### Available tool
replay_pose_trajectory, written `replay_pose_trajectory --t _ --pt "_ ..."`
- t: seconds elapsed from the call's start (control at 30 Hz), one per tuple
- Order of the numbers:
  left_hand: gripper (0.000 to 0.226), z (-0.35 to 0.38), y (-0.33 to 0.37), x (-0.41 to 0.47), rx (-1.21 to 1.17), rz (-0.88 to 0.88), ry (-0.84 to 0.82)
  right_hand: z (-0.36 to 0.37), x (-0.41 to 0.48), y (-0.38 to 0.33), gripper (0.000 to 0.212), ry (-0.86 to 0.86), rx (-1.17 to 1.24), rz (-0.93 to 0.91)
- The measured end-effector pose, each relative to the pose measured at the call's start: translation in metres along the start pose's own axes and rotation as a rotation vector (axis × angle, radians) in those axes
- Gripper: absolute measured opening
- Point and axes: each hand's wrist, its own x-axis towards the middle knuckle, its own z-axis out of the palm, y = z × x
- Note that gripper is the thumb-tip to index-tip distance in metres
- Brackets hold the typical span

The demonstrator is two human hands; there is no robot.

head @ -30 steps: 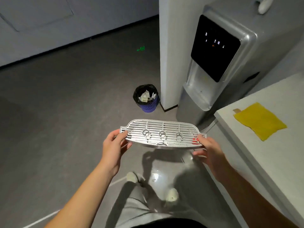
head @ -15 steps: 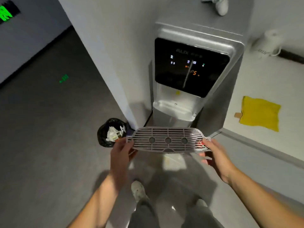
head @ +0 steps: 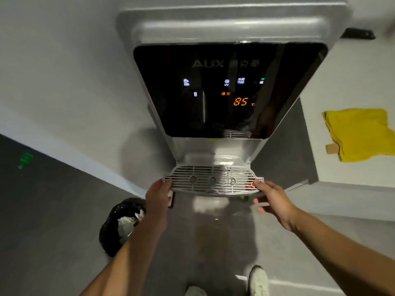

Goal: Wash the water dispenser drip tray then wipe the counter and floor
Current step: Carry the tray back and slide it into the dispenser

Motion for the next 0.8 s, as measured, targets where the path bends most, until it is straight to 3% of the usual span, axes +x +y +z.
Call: replay_pose_trajectory --t 0.13,0.43,0.67,0.8 --pt "0.016 0.031 -0.018 0.06 0.043 -0.039 -0.029 0.015 0.061 0.006 0.031 0.081 0.082 -0.01" --pt "0.019 0.05 -0.033 0.103 0.159 0.071 -0.061 0.038 0.122 0.015 0.019 0.23 0.14 -0.091" --pt "0.022 0.052 -0.03 0.109 0.193 0.065 -0.029 0.046 0.131 0.015 0.022 0.269 0.051 -0.097" --pt "0.032 0.056 -0.028 0.115 0.241 0.063 0.004 0.044 0.134 0.014 0.036 0.298 -0.101 -0.102"
